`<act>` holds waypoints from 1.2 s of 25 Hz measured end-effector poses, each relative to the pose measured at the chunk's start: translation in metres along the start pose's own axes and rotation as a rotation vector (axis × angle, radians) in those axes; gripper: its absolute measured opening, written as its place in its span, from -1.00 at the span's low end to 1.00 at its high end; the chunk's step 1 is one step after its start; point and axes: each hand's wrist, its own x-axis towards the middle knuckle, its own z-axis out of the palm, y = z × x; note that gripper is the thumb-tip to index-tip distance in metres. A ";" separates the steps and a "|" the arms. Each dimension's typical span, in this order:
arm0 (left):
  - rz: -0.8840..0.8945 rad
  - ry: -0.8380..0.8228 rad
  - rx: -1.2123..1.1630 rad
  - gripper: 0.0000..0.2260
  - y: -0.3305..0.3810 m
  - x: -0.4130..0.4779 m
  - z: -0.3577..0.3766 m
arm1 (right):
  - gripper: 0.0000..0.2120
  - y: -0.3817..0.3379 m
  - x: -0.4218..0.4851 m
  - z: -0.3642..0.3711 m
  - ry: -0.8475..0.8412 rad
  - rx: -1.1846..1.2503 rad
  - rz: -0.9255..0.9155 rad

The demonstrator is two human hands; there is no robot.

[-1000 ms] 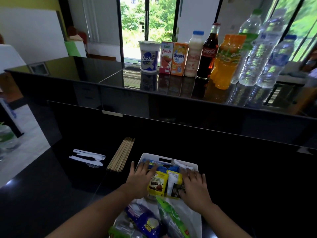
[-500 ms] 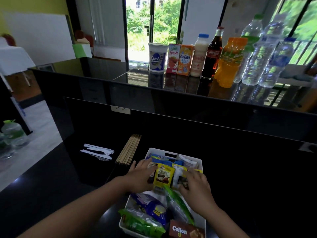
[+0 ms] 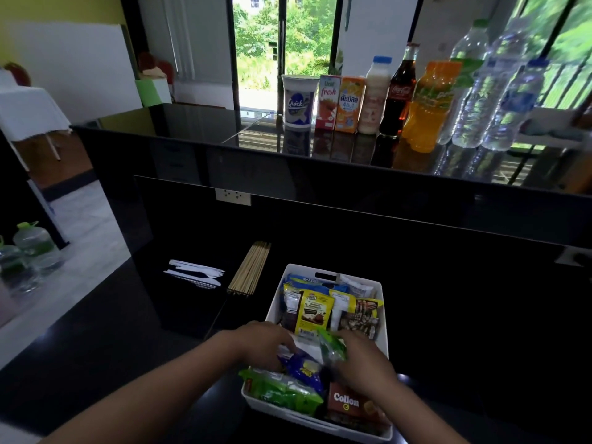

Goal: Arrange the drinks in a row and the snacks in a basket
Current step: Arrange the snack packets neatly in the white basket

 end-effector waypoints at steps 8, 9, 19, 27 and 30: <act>0.031 0.407 0.117 -0.70 -0.004 -0.008 -0.018 | -0.52 0.009 -0.002 -0.062 0.198 0.141 0.082; 0.019 0.434 0.120 -0.70 -0.005 -0.009 -0.022 | -0.48 0.012 -0.004 -0.065 0.227 0.165 0.086; 0.071 0.237 -0.074 -0.75 0.005 0.017 -0.027 | -0.66 0.032 -0.012 -0.025 0.023 -0.100 0.151; -0.028 0.182 -0.147 -0.76 0.008 0.023 -0.035 | -0.69 0.030 0.010 -0.032 -0.038 -0.089 0.083; -0.056 0.185 -0.019 -0.71 0.016 0.023 -0.027 | -0.59 0.022 0.013 -0.025 -0.024 -0.090 0.152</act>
